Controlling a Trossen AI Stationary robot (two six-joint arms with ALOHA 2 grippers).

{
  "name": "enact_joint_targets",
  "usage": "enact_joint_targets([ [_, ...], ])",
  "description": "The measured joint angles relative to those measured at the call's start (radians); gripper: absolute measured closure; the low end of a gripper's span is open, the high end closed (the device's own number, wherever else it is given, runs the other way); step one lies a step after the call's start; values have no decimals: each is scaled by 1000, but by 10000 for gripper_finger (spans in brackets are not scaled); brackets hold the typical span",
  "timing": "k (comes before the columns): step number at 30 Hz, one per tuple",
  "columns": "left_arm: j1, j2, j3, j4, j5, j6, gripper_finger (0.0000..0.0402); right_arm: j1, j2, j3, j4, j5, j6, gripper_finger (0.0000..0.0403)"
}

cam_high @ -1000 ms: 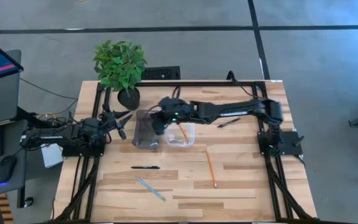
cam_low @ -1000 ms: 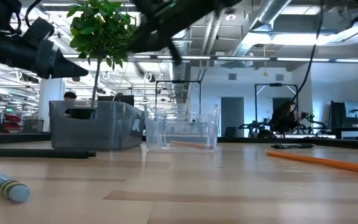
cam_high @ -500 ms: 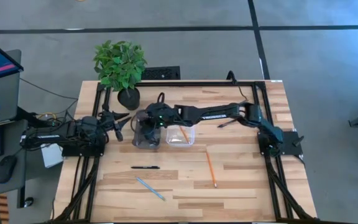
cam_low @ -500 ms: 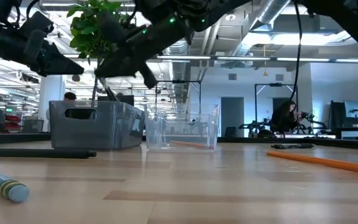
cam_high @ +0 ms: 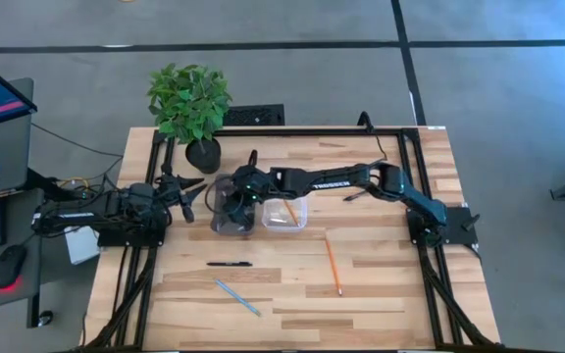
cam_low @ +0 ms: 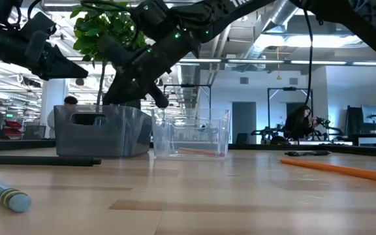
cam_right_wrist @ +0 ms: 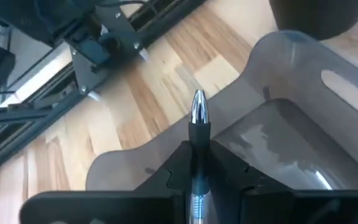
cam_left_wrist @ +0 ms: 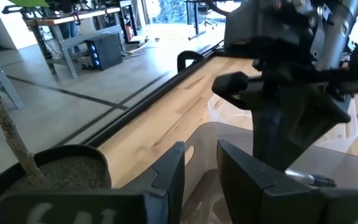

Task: Sort pens & pencils
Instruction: Put the bottom right black pen into the black bin, then put the bottom black pen into the black bin

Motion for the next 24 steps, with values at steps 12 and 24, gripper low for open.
enact_joint_targets([
  [12, 0, 0, 0, -1, -1, 2, 316, 0, 0, -1, -19, 0, -3, 263],
  [24, 0, 0, 7, -1, 203, -4, 316, 24, -191, 0, -366, 25, -126, 209],
])
